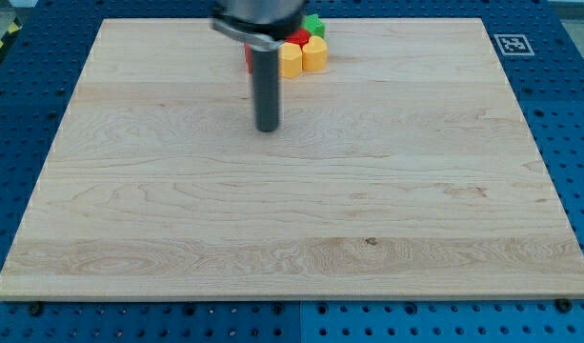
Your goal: Move the red star down a bit
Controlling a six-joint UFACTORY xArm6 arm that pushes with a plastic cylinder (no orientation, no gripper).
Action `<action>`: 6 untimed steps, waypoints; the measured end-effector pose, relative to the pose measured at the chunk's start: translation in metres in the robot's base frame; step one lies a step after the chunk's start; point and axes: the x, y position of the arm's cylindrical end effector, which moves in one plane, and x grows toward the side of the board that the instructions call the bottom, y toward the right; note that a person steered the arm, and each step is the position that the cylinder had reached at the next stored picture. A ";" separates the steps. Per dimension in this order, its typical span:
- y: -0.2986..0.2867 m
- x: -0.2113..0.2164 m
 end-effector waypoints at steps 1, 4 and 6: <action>-0.038 -0.046; -0.075 -0.205; -0.074 -0.211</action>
